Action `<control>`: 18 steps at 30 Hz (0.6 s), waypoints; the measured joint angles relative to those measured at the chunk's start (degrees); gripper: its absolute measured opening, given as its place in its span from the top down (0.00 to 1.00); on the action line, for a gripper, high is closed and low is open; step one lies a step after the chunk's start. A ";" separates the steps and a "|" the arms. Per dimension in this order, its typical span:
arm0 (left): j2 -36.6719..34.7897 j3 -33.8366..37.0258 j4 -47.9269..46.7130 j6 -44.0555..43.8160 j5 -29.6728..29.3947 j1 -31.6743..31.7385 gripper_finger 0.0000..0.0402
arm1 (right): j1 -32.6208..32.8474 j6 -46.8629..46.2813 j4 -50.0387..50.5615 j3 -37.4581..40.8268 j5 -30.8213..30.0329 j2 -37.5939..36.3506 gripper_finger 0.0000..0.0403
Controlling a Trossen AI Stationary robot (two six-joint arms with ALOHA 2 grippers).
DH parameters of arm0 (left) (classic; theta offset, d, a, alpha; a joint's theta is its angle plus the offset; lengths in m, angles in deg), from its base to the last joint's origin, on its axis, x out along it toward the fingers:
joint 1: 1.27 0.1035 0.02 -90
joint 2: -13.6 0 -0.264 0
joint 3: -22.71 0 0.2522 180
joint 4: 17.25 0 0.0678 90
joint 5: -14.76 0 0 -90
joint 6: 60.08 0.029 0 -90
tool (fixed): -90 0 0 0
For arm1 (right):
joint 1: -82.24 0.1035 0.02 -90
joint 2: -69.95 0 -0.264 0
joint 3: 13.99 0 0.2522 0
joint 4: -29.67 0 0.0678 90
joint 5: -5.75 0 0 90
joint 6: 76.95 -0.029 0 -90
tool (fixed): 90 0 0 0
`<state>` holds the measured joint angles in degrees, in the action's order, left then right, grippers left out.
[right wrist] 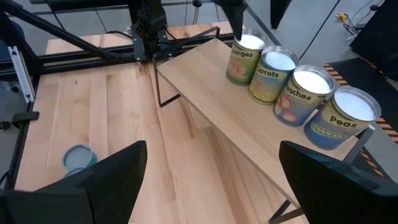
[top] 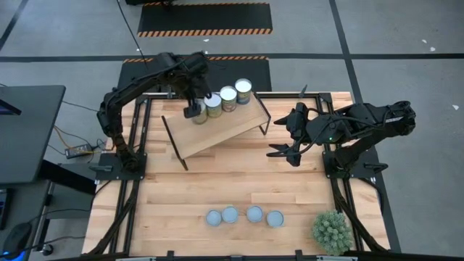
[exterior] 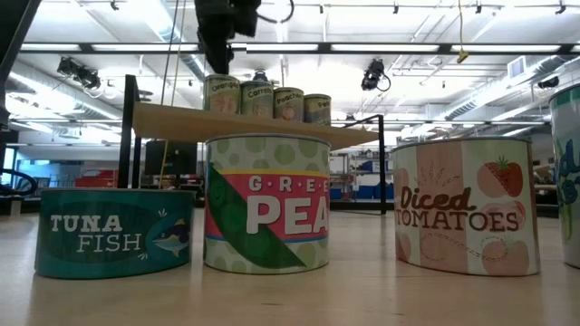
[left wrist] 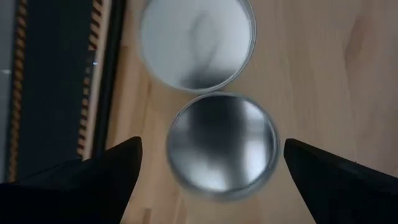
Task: Pick and place cans onto a shelf
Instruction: Put the canned orange on the shelf, then put the canned mixed vegetables on the shelf
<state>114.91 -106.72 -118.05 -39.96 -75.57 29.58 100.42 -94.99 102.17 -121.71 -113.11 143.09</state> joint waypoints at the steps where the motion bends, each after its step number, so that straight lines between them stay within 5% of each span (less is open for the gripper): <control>1: 0.00 -1.20 -0.67 -0.12 -0.73 -0.03 0.01 | 0.00 0.11 0.00 0.00 0.00 0.00 0.07; 13: -0.27 -18.47 -3.00 -11.58 -6.57 -10.81 0.01 | -0.02 3.26 0.04 0.00 3.36 0.00 0.07; 18: -1.75 -17.89 -3.11 -23.53 -6.93 -19.35 0.01 | 0.00 3.03 0.57 0.00 5.27 0.00 0.07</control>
<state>113.17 -124.61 -121.16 -63.49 -82.50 10.24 100.42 -91.96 102.74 -121.71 -107.84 143.09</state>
